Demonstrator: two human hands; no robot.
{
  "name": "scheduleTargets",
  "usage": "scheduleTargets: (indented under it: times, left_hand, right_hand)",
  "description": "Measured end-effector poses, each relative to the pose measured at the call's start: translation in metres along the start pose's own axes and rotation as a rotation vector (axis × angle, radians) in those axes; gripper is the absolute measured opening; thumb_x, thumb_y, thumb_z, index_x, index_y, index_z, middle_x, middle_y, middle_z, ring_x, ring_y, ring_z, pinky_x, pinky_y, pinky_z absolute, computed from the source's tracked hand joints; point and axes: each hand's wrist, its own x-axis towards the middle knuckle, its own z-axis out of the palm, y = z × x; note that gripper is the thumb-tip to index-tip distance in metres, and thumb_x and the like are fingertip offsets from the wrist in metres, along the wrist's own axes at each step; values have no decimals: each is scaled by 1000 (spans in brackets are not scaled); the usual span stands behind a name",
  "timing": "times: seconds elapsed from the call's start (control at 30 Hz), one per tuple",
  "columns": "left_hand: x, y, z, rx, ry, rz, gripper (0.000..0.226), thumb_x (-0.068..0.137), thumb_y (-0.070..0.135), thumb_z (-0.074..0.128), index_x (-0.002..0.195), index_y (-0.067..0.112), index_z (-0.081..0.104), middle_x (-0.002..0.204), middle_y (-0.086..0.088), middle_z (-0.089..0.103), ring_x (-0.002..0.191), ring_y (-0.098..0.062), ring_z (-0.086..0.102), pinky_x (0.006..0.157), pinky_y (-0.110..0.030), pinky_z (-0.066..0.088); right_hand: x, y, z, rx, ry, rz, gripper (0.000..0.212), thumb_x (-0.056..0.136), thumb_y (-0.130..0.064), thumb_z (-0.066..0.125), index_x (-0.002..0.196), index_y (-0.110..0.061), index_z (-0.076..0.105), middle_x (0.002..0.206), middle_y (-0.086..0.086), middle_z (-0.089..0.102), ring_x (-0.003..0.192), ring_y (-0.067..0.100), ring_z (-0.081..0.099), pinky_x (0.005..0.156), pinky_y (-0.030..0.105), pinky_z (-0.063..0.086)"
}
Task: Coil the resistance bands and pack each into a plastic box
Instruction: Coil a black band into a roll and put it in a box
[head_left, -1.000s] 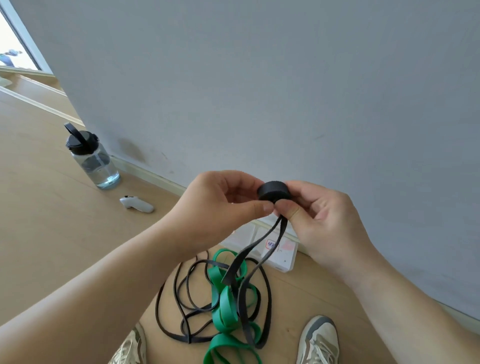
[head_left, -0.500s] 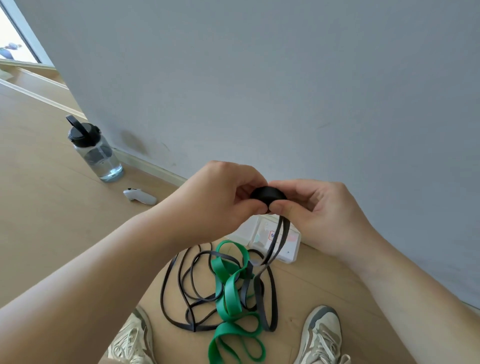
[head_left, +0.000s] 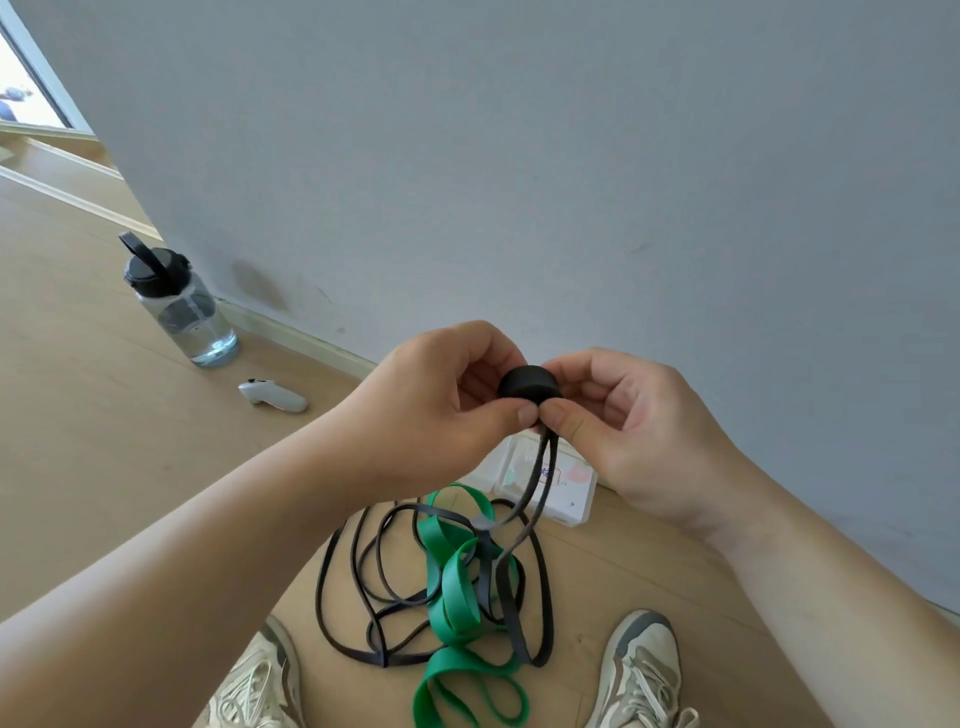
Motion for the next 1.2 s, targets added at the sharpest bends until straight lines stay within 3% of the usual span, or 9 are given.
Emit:
scheduleTargets:
  times: [0.27,0.4,0.53,0.63,0.77,1.0,1.07,1.1,1.2]
  left_hand:
    - [-2,7,-5,-37,-27,-75,13,85,13,77,92,24,75,85,0,79,84,-21,75,83,-40,63]
    - [-4,9,-4,68,-56,-88,10,82,18,77,88,25,73,83,1,78,80,-22,73,77,-42,63]
    - [-3,6,-3,34,-3,-35,10,86,13,74,91,21,71,81,-4,77,77,-25,73,75,-45,62]
    - [-1,3,-3,-79,30,-24,7,91,13,74,96,18,71,84,-5,78,79,-24,76,80,-45,64]
    - [-1,-1,-2,-235,78,-33,10,94,10,74,103,16,73,93,-7,79,87,-22,78,88,-42,62]
    - [0,3,7,-815,5,-129,29,95,7,71,122,-2,67,118,-22,75,114,-33,73,100,-36,58]
    - [0,2,10,-717,-22,-167,24,98,13,71,121,8,72,115,-14,77,113,-27,73,99,-35,58]
    - [0,1,10,-549,-1,-176,19,98,19,72,116,18,75,110,-6,79,107,-23,75,95,-33,59]
    - [0,3,6,-35,124,-124,20,88,30,80,106,38,76,99,14,74,81,-5,71,74,-17,52]
  right_hand:
    - [-5,-9,1,-53,37,3,13,87,-10,79,96,-19,76,85,1,80,82,21,77,80,34,65]
    - [-8,-9,2,-73,-24,21,12,89,-8,78,96,-17,77,85,1,81,81,20,78,78,28,63]
    - [-7,-10,2,10,32,-9,18,90,-4,76,103,-16,79,89,1,82,86,17,79,82,26,63]
    - [-6,-11,1,193,41,26,22,92,-3,71,111,-13,77,97,6,82,93,21,80,88,30,62]
    - [-3,-9,3,370,86,53,26,79,-16,75,105,-13,79,94,13,82,87,23,79,82,30,63]
    - [-5,-12,12,308,182,-47,22,87,-15,73,107,-24,80,101,1,82,101,20,78,98,41,59]
    - [-6,-10,8,183,213,-57,22,93,-12,72,104,-28,82,98,1,83,94,25,78,93,49,61]
    - [-6,-9,5,83,215,-64,22,95,-12,72,102,-30,82,95,0,82,91,29,77,89,51,62]
    - [-7,-9,-1,-193,163,-60,20,96,-12,69,98,-29,80,85,-8,80,84,16,75,81,36,60]
